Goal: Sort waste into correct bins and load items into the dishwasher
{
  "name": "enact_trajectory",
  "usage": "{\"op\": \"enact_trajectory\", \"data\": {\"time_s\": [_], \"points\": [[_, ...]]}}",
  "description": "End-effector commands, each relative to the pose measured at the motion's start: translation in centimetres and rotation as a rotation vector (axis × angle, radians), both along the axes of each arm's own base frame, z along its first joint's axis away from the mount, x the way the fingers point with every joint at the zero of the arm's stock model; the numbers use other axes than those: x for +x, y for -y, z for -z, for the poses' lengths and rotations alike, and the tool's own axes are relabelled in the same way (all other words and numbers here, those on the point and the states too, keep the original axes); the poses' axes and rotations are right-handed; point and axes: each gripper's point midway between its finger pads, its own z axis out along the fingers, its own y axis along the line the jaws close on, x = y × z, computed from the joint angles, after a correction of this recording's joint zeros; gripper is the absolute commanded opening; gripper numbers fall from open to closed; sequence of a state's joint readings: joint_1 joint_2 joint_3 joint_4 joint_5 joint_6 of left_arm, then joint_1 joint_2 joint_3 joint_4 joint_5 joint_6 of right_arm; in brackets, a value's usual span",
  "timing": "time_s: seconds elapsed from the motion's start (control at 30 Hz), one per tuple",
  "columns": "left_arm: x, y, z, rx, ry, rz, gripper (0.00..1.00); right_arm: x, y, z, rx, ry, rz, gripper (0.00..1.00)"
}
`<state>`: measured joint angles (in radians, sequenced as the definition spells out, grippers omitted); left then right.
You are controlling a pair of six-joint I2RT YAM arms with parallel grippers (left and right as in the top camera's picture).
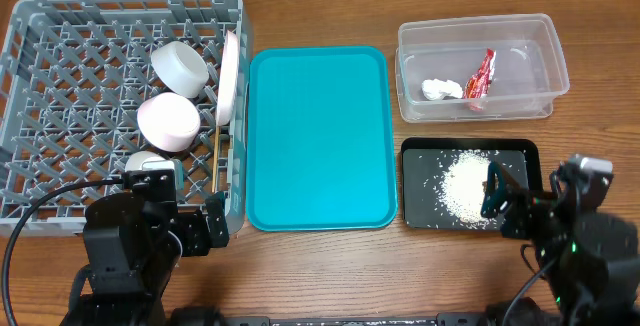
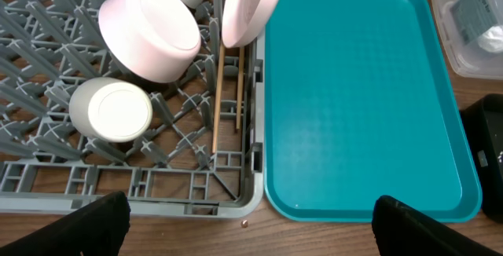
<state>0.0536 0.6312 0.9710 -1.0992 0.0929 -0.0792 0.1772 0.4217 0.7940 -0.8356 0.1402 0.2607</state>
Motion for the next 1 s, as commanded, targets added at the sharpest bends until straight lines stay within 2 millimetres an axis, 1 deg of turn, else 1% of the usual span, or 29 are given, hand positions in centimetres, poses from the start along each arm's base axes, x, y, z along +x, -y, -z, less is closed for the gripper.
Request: {"op": "enact_trajectory", "data": {"time_s": [0.0,0.27,0.53,0.77,0.83,0.97], "points": [[0.0,0.2,0.3,-0.011,-0.009,0.005,1.0,-0.1,0.4,1.3,0.007,0.091,0.018,1.0],[0.0,0.2,0.3,-0.011,-0.009,0.005,1.0,1.2,0.0,2.1,0.06,0.368,0.012,1.0],[0.0,0.2,0.3,-0.011,-0.009,0.005,1.0,2.4,-0.2,2.6,0.094,0.557,0.014,1.0],[0.0,0.2,0.3,-0.011,-0.009,0.005,1.0,2.7,0.4,3.1,0.103,0.66,0.039,1.0],[0.0,0.2,0.3,-0.011,-0.009,0.005,1.0,2.8,0.5,3.3,0.091,0.652,0.042,1.0],[0.0,0.2,0.3,-0.011,-0.009,0.005,1.0,2.8,0.4,3.4,-0.003,0.653,0.022,1.0]]}}
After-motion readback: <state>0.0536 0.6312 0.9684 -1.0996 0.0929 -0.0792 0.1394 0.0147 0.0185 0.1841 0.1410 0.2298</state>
